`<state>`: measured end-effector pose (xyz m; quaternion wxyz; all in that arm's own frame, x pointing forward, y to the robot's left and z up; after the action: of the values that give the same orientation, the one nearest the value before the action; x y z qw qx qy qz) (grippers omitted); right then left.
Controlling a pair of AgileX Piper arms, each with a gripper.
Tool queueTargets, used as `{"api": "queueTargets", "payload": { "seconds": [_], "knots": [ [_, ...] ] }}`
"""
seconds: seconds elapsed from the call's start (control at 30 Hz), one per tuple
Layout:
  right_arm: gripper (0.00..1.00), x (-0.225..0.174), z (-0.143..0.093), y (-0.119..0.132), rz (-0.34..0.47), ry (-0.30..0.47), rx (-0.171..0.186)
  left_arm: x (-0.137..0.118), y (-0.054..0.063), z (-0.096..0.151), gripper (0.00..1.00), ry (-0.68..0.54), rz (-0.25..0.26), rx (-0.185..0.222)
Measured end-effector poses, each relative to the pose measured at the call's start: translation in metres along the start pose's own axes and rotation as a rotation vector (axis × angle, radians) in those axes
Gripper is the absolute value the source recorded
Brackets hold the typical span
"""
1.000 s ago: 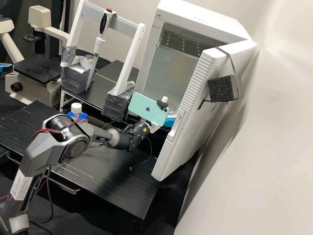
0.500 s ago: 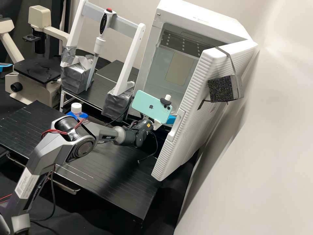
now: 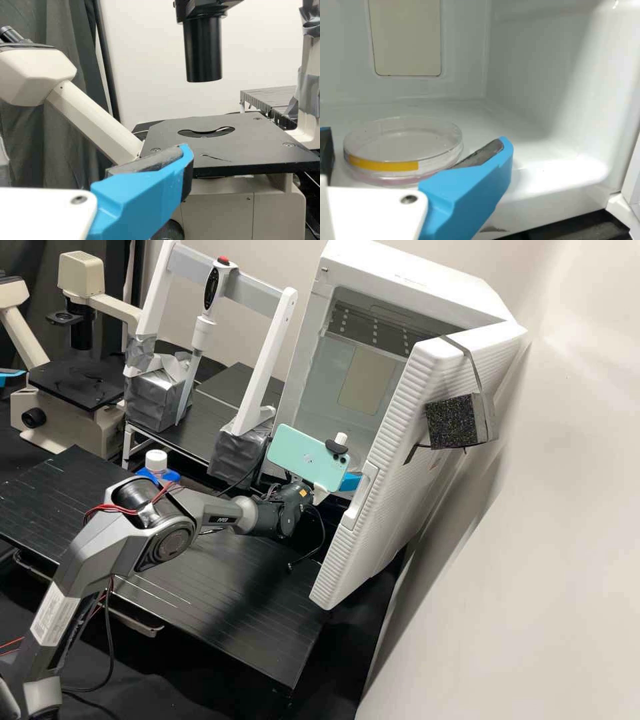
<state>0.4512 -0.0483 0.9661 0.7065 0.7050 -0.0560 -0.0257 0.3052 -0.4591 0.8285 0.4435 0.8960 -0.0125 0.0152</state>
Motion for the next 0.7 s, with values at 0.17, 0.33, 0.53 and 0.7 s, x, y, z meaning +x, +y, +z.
{"api": "queueTargets", "payload": {
  "seconds": [0.17, 0.33, 0.53, 0.7],
  "knots": [
    [0.0, -0.0004, 0.001, 0.0004, -0.007, 0.0, -0.002, 0.0, 0.0, 0.0, 1.0, 0.0, 0.0, 0.0],
    [0.0, -0.001, 0.0026, 0.0024, -0.007, -0.002, 0.002, 0.0, 0.0, 0.0, 1.0, 0.0, 0.0, 0.0],
    [0.0, 0.0001, 0.0039, 0.0064, -0.001, 0.0, -0.011, 0.0, 0.0, 0.0, 1.0, 0.0, 0.0, 0.0],
    [0.0, 0.0001, 0.0038, 0.0062, -0.004, 0.001, -0.015, 0.0, 0.0, 0.0, 1.0, 0.0, 0.0, 0.0]
  ]
}}
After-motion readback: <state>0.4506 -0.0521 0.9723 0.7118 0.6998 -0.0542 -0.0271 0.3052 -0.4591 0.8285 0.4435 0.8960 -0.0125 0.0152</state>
